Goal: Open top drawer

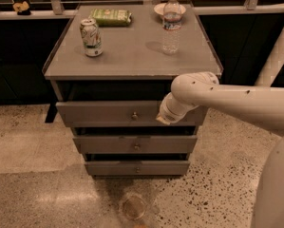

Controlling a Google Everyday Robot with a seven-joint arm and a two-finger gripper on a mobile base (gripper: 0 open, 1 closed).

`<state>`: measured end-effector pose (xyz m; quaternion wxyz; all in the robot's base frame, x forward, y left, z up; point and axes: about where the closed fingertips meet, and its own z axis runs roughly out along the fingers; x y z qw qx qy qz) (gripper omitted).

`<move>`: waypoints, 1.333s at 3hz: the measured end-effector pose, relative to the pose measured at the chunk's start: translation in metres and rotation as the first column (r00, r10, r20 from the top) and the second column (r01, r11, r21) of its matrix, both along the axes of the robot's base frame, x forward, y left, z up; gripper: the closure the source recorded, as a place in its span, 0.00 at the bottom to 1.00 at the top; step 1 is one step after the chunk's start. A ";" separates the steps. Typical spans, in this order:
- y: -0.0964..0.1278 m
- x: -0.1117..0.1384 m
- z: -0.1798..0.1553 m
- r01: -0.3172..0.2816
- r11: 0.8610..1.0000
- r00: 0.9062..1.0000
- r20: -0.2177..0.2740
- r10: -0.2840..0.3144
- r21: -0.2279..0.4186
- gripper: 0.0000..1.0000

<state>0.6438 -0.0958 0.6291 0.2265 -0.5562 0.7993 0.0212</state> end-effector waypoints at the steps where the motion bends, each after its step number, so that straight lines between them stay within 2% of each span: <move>1: -0.001 -0.003 0.006 -0.002 1.000 1.000 0.004 0.002 0.005 1.00; 4: 0.001 -0.005 0.024 -0.007 1.000 1.000 0.014 0.006 0.018 1.00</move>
Offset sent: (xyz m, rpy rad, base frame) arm -0.3125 -0.0732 -0.0755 -0.0353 0.2895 0.0245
